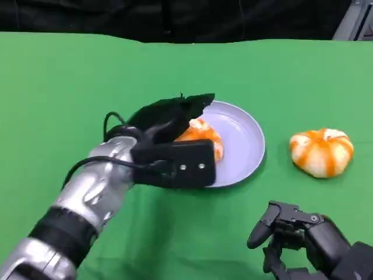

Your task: Grasp the bread from the table and place it into the plate.

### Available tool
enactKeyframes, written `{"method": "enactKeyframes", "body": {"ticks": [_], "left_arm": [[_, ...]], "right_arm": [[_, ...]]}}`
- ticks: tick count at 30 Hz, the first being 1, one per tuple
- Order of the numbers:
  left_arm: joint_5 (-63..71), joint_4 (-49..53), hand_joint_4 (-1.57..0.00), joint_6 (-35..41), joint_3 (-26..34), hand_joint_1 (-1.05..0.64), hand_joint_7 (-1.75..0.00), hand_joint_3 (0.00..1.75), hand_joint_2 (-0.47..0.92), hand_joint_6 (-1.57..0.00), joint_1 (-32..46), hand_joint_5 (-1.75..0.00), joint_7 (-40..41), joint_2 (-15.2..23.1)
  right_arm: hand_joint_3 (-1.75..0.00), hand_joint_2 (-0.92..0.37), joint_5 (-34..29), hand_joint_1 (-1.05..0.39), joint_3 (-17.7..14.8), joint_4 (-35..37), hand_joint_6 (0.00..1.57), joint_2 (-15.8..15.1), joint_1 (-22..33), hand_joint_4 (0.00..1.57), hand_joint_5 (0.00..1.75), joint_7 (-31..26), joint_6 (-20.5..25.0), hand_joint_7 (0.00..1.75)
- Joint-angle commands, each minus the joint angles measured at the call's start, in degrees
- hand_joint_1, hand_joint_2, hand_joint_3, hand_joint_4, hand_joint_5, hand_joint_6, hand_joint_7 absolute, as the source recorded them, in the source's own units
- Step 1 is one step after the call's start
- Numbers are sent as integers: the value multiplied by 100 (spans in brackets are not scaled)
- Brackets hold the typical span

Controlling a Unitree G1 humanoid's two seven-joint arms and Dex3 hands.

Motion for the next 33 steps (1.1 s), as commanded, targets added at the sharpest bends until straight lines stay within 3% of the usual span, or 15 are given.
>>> {"method": "enactKeyframes", "body": {"ticks": [1, 9, 15, 17, 20, 22, 26, 33], "left_arm": [[-188, -645, -5, -113, 230, -91, -3, 48, 92, -6, 508, -3, -85, 296], [-439, -1776, -12, -410, 598, -82, -4, 39, 92, -9, 1491, -8, -178, 802], [-767, -2068, -27, -1303, 988, -76, -8, 36, 92, -20, 2292, -20, 249, 889], [-882, -2124, -28, -1529, 1106, -73, -8, 35, 92, -25, 2509, -35, 369, 840], [-1104, -2244, -27, -1867, 1326, -64, -11, 30, 92, -42, 2918, -72, 628, 701], [-1203, -2277, -32, -2075, 1434, -60, -14, 28, 92, -51, 3138, -83, 782, 615], [-1427, -2278, -36, -2413, 1580, -54, -21, 26, 92, -62, 3461, -100, 865, 504], [-2361, -2273, -63, -2844, 1855, -23, -43, 22, 91, -87, 4130, -113, 668, 268]], "right_arm": [[-127, -45, 77, 10, -49, -44, 73, -58, 45, 76, 153, 15, 8, 127], [-124, -46, 71, 9, -52, -58, 73, -46, 50, 77, 153, -1, 30, 127], [-124, -46, 104, 8, -56, -48, 73, -31, 31, 78, 152, 8, 30, 128], [-124, -46, 112, 8, -60, -58, 73, -32, 33, 78, 152, 9, 38, 127], [-124, -45, 115, 8, -76, -33, 73, -46, 21, 78, 152, 7, -4, 127], [-125, -45, 119, 8, -86, -19, 73, -54, 10, 78, 152, 12, -8, 127], [-126, -45, 129, 8, -94, -36, 74, -59, 3, 77, 152, 18, 28, 128], [-127, -44, 131, 9, -110, 0, 73, -79, -14, 78, 151, 23, -27, 128]]}}
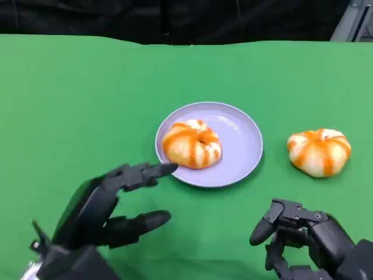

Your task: Grasp the bread from the table and place it into the plate.

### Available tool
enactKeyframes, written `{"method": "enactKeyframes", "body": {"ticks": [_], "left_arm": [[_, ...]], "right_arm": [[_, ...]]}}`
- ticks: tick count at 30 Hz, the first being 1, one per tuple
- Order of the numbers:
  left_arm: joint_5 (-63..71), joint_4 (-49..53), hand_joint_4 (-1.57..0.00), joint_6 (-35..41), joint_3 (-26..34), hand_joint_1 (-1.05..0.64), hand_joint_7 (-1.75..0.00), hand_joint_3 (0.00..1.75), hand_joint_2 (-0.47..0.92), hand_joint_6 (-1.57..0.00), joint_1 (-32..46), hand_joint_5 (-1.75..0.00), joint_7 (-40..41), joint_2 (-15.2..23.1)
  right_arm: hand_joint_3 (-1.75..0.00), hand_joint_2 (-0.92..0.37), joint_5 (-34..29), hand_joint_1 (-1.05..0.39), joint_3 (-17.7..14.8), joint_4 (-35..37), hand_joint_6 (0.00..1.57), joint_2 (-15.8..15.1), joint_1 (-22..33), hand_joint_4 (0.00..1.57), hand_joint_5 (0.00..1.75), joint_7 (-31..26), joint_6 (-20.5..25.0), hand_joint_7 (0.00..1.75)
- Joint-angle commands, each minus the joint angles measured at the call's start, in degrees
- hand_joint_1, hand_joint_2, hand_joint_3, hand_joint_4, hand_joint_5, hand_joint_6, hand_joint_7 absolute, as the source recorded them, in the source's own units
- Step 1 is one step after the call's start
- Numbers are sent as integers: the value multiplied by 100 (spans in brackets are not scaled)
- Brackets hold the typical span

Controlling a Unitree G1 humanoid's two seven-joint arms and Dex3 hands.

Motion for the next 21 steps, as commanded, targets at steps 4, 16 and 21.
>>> {"method": "enactKeyframes", "body": {"ticks": [4, 16, 21], "left_arm": [[-999, -186, -76, -62, 212, -7, -82, 95, 53, -85, 466, -126, -424, -149], [-1740, -742, -80, 814, 348, 4, -137, 131, 50, -75, 1065, -156, -635, -685], [-1751, -704, -79, 1072, 441, 0, -151, 133, 48, -73, 1053, -172, -550, -895]], "right_arm": [[-127, -45, 83, 10, -67, 44, 73, -71, -21, 78, 151, 29, -29, 128], [-124, -47, 142, 8, -142, 194, 73, -91, -115, 78, 153, 65, -87, 128], [-124, -46, 171, 9, -160, 231, 72, -105, -134, 78, 153, 87, -96, 129]]}}
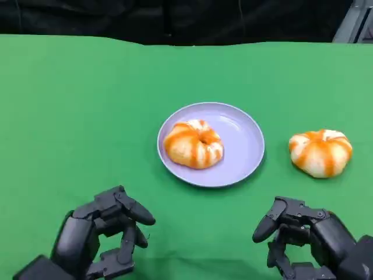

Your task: Grasp the bread from the table and place it into the plate.

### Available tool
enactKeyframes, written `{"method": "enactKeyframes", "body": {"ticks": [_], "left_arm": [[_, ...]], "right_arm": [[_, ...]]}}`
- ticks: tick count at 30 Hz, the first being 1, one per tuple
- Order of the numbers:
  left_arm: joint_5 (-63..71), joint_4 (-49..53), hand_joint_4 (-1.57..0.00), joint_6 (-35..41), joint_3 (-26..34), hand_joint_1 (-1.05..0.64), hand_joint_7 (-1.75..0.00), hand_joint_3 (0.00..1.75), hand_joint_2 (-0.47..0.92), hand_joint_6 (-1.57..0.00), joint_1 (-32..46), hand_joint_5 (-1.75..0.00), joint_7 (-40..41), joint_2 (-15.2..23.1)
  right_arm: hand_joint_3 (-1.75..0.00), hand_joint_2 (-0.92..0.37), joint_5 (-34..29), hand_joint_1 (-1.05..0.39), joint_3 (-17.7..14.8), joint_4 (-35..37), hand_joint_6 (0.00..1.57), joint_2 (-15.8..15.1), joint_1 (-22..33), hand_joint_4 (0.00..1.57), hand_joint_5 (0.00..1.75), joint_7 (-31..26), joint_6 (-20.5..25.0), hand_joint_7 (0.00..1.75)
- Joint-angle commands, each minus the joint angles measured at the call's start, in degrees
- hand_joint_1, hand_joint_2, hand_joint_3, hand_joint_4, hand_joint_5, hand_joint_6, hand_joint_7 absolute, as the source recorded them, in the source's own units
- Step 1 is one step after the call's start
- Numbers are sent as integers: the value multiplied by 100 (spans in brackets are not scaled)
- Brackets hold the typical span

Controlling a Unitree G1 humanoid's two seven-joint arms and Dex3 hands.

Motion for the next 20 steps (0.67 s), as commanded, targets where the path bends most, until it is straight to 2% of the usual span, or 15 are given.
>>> {"method": "enactKeyframes", "body": {"ticks": [1, 11, 20], "left_arm": [[-9, -19, -79, 124, 124, -1, -152, 134, 47, -73, 5, -173, 19, -91], [27, -113, -86, 81, 80, -5, -151, 141, 39, -80, 237, -175, -175, -196], [115, -161, -86, 4, 80, -4, -150, 143, 38, -81, 340, -175, -149, -278]], "right_arm": [[-124, -46, 47, 9, -74, 54, 72, -97, -38, 78, 153, 37, -89, 129], [-124, -45, 57, 7, -74, 257, 73, -134, -187, 79, 152, 140, -257, 130], [-123, -44, 4, 6, -98, 572, 74, -161, -351, 79, 151, 143, -614, 129]]}}
